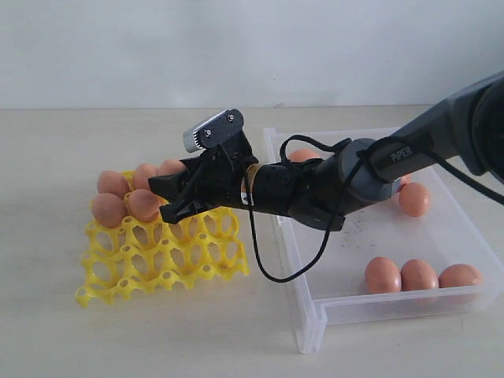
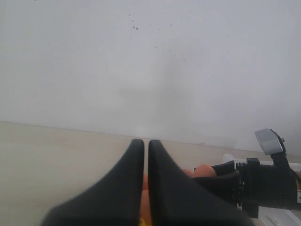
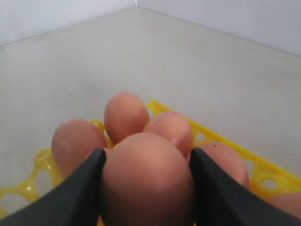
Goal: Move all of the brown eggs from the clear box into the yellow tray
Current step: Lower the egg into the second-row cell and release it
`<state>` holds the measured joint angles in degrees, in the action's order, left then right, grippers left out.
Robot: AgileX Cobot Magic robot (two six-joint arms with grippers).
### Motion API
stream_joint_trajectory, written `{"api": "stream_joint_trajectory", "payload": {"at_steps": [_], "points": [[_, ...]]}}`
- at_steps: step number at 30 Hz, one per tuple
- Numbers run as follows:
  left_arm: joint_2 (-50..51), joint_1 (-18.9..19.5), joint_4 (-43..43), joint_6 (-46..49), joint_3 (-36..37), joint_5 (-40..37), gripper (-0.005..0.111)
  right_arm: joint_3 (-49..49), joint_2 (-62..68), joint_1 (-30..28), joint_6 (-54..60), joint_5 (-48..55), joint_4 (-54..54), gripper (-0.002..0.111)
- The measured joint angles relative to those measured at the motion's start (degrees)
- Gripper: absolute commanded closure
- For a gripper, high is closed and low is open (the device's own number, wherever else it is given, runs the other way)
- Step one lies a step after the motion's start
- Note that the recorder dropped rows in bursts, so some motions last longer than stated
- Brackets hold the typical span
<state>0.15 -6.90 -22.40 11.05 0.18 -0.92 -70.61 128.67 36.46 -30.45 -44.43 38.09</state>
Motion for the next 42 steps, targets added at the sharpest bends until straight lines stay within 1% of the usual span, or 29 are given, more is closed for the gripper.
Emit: {"api": "stream_joint_trajectory", "payload": {"at_steps": [19, 21, 23, 25, 26, 27, 28, 29, 31, 39, 41, 42], "points": [[0.0, 0.0, 0.0, 0.0, 0.0, 0.0, 0.103, -0.08, 0.0, 0.0, 0.21, 2.89, 0.0, 0.109], [0.0, 0.0, 0.0, 0.0, 0.0, 0.0, 0.103, -0.08, 0.0, 0.0, 0.21, 3.0, 0.0, 0.107], [0.0, 0.0, 0.0, 0.0, 0.0, 0.0, 0.103, -0.08, 0.0, 0.0, 0.21, 3.0, 0.0, 0.103], [0.0, 0.0, 0.0, 0.0, 0.0, 0.0, 0.103, -0.08, 0.0, 0.0, 0.21, 3.0, 0.0, 0.094], [0.0, 0.0, 0.0, 0.0, 0.0, 0.0, 0.103, -0.08, 0.0, 0.0, 0.21, 3.0, 0.0, 0.088], [0.0, 0.0, 0.0, 0.0, 0.0, 0.0, 0.103, -0.08, 0.0, 0.0, 0.21, 3.0, 0.0, 0.075], [0.0, 0.0, 0.0, 0.0, 0.0, 0.0, 0.103, -0.08, 0.0, 0.0, 0.21, 3.0, 0.0, 0.071], [0.0, 0.0, 0.0, 0.0, 0.0, 0.0, 0.103, -0.08, 0.0, 0.0, 0.21, 3.0, 0.0, 0.062], [0.0, 0.0, 0.0, 0.0, 0.0, 0.0, 0.103, -0.08, 0.0, 0.0, 0.21, 3.0, 0.0, 0.056], [0.0, 0.0, 0.0, 0.0, 0.0, 0.0, 0.103, -0.08, 0.0, 0.0, 0.21, 3.0, -1.97, 0.056], [0.0, 0.0, 0.0, 0.0, 0.0, 0.0, 0.103, -0.08, 0.0, 0.0, 0.21, 3.0, -3.58, 0.062], [0.0, 0.0, 0.0, 0.0, 0.0, 0.0, 0.103, -0.08, 0.0, 0.0, 0.21, 3.0, -4.0, 0.071]]}}
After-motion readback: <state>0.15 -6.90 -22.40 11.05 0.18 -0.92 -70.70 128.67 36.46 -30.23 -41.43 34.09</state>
